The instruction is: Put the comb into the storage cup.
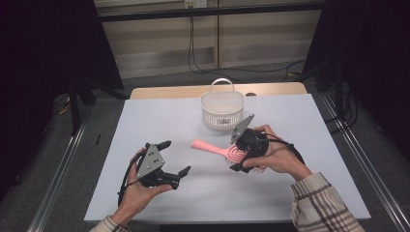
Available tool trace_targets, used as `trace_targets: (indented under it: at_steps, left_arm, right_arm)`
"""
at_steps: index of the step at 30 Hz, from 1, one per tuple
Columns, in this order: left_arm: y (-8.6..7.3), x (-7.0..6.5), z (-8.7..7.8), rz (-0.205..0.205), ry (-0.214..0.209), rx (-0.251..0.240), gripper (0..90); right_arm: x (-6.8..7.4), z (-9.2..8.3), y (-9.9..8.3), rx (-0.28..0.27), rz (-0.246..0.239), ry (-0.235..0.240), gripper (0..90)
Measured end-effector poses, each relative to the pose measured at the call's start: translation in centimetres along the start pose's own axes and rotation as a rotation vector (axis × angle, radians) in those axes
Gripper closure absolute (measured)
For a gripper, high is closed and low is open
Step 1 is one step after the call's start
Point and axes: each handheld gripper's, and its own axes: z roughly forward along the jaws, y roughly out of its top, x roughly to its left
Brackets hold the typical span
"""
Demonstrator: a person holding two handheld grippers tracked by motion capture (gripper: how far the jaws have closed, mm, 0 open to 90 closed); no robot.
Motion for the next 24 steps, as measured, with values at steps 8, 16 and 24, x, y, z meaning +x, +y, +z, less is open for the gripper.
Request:
trace_targets:
  at_steps: [8, 16, 24]
  left_arm:
    - [0.5, -0.6, 0.7, 0.150, 0.015, 0.039, 2.9]
    - [2.0, -1.6, 2.1, 0.295, 0.029, 0.091, 4.4]
    - [2.6, -3.3, 3.8, 0.445, 0.043, 0.135, 6.2]
  right_arm:
    - [0.3, 0.6, 0.4, 0.026, -0.016, 0.011, 20.8]
    - [0.3, 0.9, 0.6, 0.040, -0.022, 0.015, 20.8]
    - [0.3, 0.9, 0.6, 0.051, -0.018, 0.022, 20.8]
